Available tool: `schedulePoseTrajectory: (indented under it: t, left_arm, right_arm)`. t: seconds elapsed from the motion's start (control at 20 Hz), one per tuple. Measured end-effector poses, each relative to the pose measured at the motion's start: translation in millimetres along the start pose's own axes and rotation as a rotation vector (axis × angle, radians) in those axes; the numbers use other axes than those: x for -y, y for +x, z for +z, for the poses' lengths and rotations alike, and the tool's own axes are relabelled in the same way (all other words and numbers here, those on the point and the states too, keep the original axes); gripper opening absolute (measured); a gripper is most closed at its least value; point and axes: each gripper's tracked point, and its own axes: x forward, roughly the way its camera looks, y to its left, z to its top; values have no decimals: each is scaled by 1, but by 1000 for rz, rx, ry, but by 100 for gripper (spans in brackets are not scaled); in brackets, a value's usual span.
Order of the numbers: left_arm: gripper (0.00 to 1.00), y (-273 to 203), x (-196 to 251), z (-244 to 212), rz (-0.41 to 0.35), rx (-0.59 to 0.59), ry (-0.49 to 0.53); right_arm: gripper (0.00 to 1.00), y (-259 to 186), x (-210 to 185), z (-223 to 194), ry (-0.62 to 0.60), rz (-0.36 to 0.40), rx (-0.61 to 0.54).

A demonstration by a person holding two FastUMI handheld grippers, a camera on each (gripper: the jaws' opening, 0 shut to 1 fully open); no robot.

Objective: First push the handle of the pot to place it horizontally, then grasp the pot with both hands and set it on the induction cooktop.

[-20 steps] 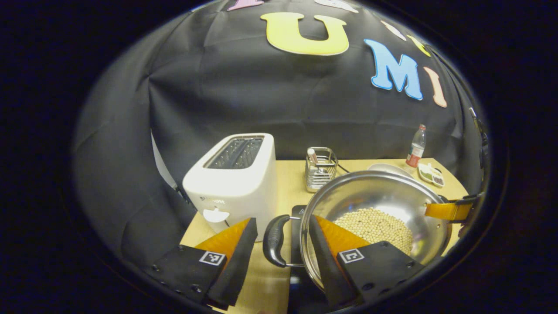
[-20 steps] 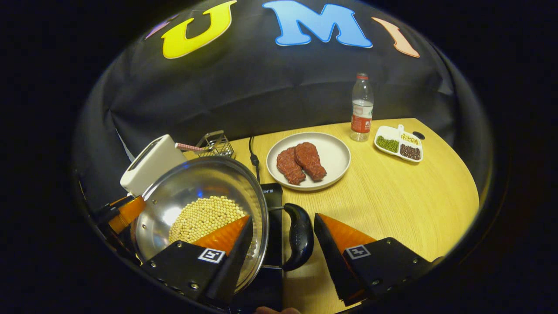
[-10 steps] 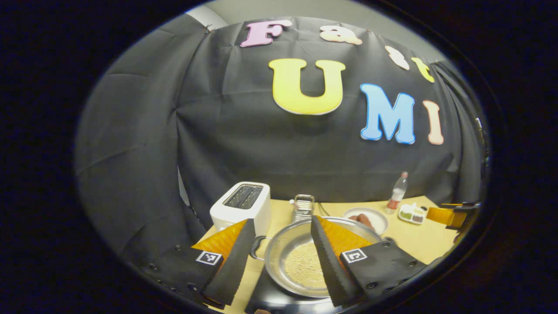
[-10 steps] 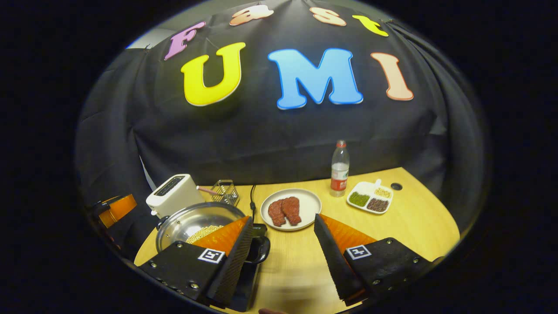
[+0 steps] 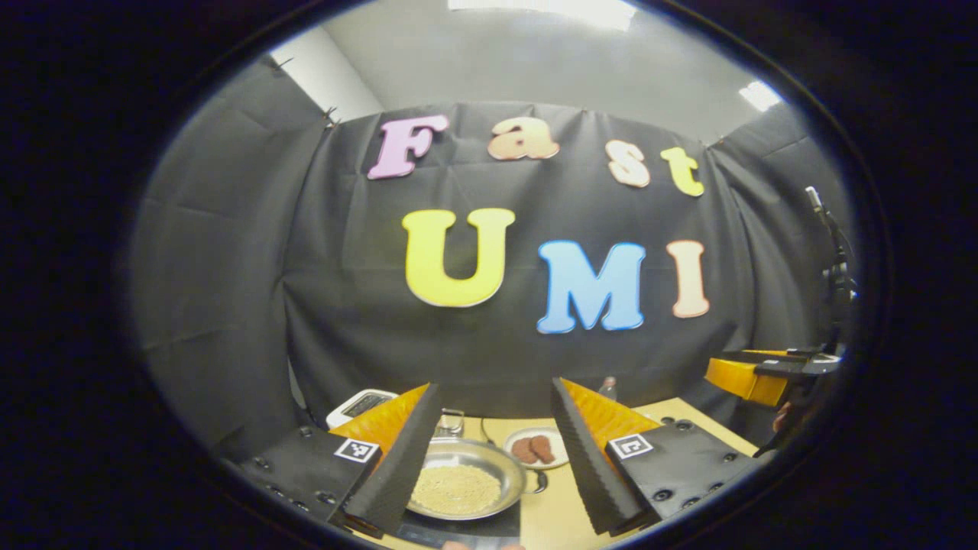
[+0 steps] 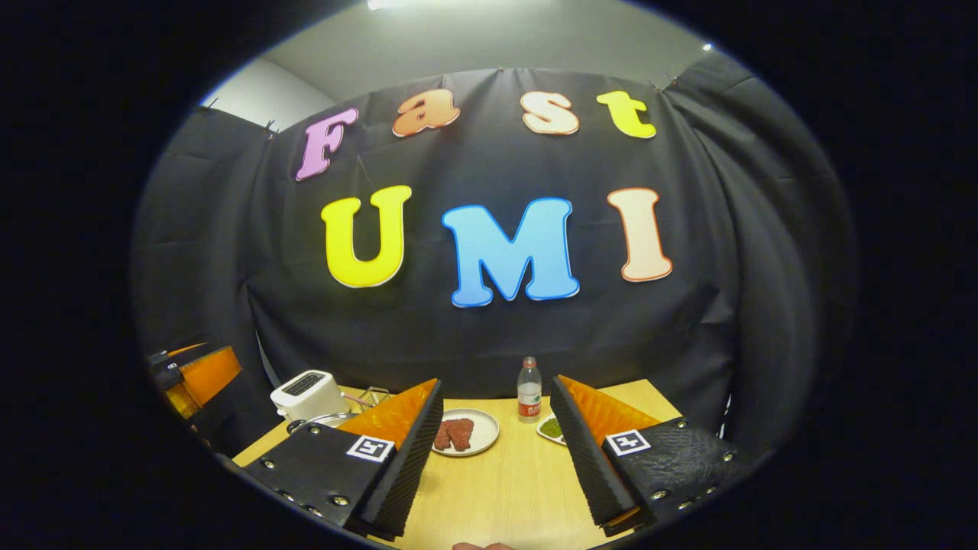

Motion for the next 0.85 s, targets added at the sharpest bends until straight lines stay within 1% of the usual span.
schedulePoseTrajectory:
  t: [0.05,0.1,0.15,0.2,0.3,0.35,0.4,0.45,0.5,0.55,0.6,0.65,0.7,0.75,0.85]
  left_arm:
    - [98,0,8,6,-6,17,9]
    - [94,-5,14,11,-12,27,14]
    - [94,-7,20,16,-19,37,14]
    - [94,-9,28,18,-29,40,11]
    - [93,-12,37,20,-28,46,12]
    - [90,-13,37,22,-20,53,15]
    - [94,-15,39,25,-14,58,14]
    - [93,-16,40,25,-6,59,11]
    - [97,-18,42,23,1,54,4]
    - [97,-20,44,22,3,46,-6]
    - [94,-23,46,23,3,42,-13]
    - [98,-23,45,23,2,48,-17]
    - [98,-21,44,23,-2,53,-14]
    - [94,-20,42,23,0,54,-10]
    - [93,-26,41,25,0,35,-5]
  right_arm:
    - [86,-10,10,12,-6,0,21]
    - [89,-25,18,22,-14,-8,42]
    - [92,-31,27,29,-17,-16,60]
    - [98,-36,35,35,-15,-15,71]
    - [99,-47,46,40,-5,-5,74]
    - [99,-51,53,44,-5,-1,78]
    - [99,-56,58,46,-7,2,82]
    - [99,-60,61,48,-8,7,89]
    - [99,-64,63,49,-9,7,89]
    - [98,-67,66,49,-7,7,84]
    - [98,-70,68,50,-3,5,83]
    - [98,-73,70,51,3,0,86]
    - [98,-75,73,53,4,-12,90]
    - [99,-77,75,54,6,-25,94]
    - [98,-81,72,56,18,-37,87]
